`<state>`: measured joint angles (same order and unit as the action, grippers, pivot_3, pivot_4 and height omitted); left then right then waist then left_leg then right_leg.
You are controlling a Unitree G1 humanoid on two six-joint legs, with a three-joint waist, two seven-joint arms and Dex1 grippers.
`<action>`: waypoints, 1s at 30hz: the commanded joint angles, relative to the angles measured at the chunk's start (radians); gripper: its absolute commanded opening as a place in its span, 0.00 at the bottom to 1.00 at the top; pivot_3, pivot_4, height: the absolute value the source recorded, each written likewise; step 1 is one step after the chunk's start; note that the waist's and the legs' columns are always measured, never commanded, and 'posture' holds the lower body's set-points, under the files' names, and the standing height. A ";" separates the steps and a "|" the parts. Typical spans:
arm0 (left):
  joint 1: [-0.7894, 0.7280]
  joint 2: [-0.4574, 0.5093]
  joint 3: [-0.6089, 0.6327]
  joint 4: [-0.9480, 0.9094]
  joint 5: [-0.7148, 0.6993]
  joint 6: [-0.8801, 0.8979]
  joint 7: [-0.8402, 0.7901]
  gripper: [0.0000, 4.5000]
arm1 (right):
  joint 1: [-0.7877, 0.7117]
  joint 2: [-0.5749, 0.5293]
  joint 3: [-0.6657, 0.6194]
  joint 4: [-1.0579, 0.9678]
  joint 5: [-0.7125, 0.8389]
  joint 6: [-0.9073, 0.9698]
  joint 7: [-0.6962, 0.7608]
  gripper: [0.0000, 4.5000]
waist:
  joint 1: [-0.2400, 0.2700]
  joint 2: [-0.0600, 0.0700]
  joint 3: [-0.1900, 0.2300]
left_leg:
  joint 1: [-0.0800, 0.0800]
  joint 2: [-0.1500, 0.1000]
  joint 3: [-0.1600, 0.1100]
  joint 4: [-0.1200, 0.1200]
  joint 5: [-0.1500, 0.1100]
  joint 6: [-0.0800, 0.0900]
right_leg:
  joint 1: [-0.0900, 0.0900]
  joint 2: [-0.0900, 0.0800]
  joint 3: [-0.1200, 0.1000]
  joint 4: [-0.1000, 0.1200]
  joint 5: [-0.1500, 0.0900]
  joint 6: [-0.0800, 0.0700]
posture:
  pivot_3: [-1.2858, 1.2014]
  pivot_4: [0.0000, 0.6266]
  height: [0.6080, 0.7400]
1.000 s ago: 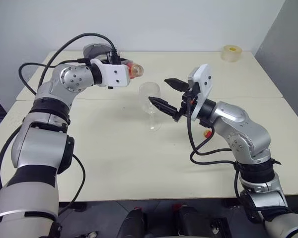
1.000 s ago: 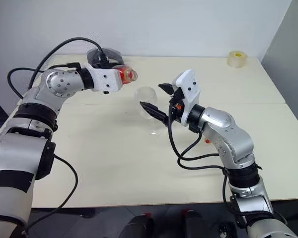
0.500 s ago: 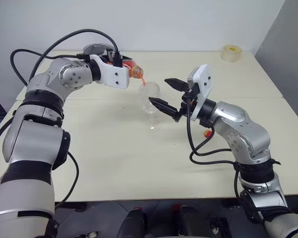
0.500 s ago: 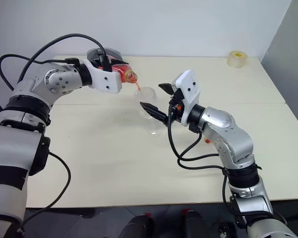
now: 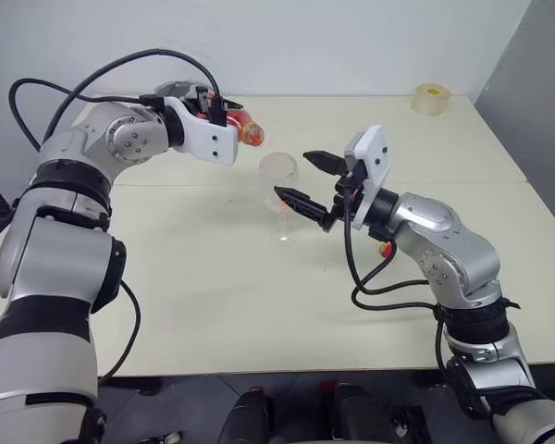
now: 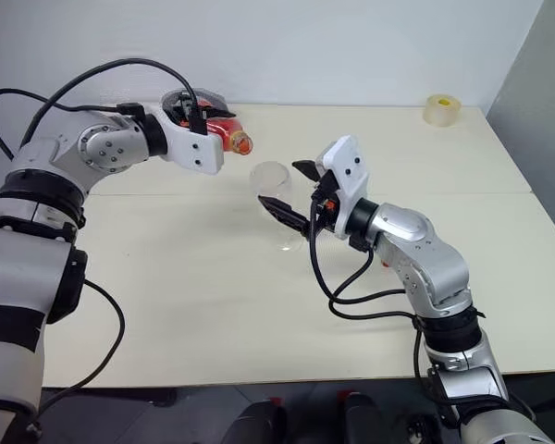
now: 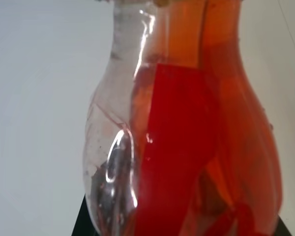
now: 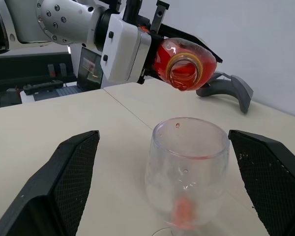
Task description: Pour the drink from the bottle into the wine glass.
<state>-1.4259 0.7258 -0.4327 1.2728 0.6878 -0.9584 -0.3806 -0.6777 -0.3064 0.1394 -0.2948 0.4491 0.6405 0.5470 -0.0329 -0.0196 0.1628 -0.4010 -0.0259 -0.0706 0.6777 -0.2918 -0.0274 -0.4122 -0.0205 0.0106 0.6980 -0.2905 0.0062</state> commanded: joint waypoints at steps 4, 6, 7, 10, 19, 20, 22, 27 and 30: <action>-0.061 0.028 -0.006 -0.001 0.006 -0.011 0.032 0.29 | -0.016 -0.002 -0.015 -0.027 -0.008 -0.031 0.009 1.00 | 0.000 0.000 0.000 | 0.000 0.000 0.000 0.000 0.000 0.000 | 0.000 0.000 0.000 0.000 0.000 0.000 | 0.52 0.24 1.00; -0.065 0.028 -0.012 0.000 0.014 -0.012 0.038 0.29 | -0.016 -0.003 -0.015 -0.025 -0.009 -0.033 0.010 1.00 | 0.000 0.000 0.000 | 0.000 0.000 0.000 0.000 0.000 0.000 | 0.000 0.000 0.000 0.000 0.000 0.000 | 0.52 0.24 1.00; -0.068 0.029 -0.015 0.002 0.020 -0.012 0.041 0.29 | -0.016 -0.002 -0.016 -0.023 -0.010 -0.033 0.011 1.00 | 0.000 0.000 0.000 | 0.000 0.000 0.000 0.000 0.000 0.000 | 0.000 0.000 0.000 0.000 0.000 0.000 | 0.52 0.24 1.00; -0.079 0.030 -0.024 0.006 0.029 -0.009 0.050 0.29 | -0.017 0.001 -0.015 -0.018 -0.013 -0.037 0.012 1.00 | 0.000 0.000 0.000 | 0.000 0.000 0.000 0.000 0.000 0.000 | 0.000 0.000 0.000 0.000 0.000 0.000 | 0.52 0.24 1.00; -0.110 0.033 -0.053 0.014 0.063 -0.009 0.080 0.29 | -0.022 0.002 -0.013 -0.006 -0.016 -0.049 0.017 1.00 | 0.000 0.000 0.000 | 0.000 0.000 0.000 0.000 0.000 0.000 | 0.000 0.000 -0.001 0.000 0.000 0.000 | 0.52 0.24 1.00; -0.112 0.034 -0.056 0.014 0.066 -0.009 0.084 0.29 | -0.022 0.002 -0.013 -0.006 -0.017 -0.050 0.018 1.00 | 0.000 0.000 0.000 | 0.000 0.000 0.000 0.000 0.000 0.000 | 0.000 0.000 -0.001 0.000 0.000 0.000 | 0.52 0.24 1.00; -0.114 0.035 -0.061 0.015 0.072 -0.010 0.091 0.29 | -0.021 0.003 -0.013 -0.006 -0.019 -0.052 0.019 1.00 | 0.000 0.000 0.000 | 0.000 0.000 0.000 0.000 0.000 0.000 | 0.000 0.000 -0.001 0.000 0.000 0.000 | 0.52 0.24 1.00; -0.117 0.036 -0.068 0.017 0.076 -0.011 0.101 0.29 | -0.020 0.007 -0.015 -0.006 -0.026 -0.052 0.024 1.00 | 0.000 0.000 0.000 | 0.000 0.000 0.000 0.000 0.000 0.000 | 0.000 0.000 -0.001 0.001 0.000 0.000 | 0.52 0.24 1.00; -0.118 0.036 -0.070 0.018 0.077 -0.012 0.104 0.29 | -0.020 0.009 -0.016 -0.006 -0.028 -0.052 0.025 1.00 | 0.000 0.000 0.000 | 0.000 0.000 0.000 0.000 0.000 -0.001 | 0.000 0.000 0.000 0.001 0.000 0.000 | 0.52 0.24 1.00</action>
<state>-1.4967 0.7394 -0.5094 1.2983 0.7685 -0.9671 -0.2957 -0.6781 -0.3029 0.1394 -0.2791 0.4171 0.6141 0.5667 -0.0331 -0.0197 0.1628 -0.4011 -0.0262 -0.0702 0.6779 -0.2913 -0.0283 -0.4127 -0.0205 0.0102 0.6985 -0.2905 0.0062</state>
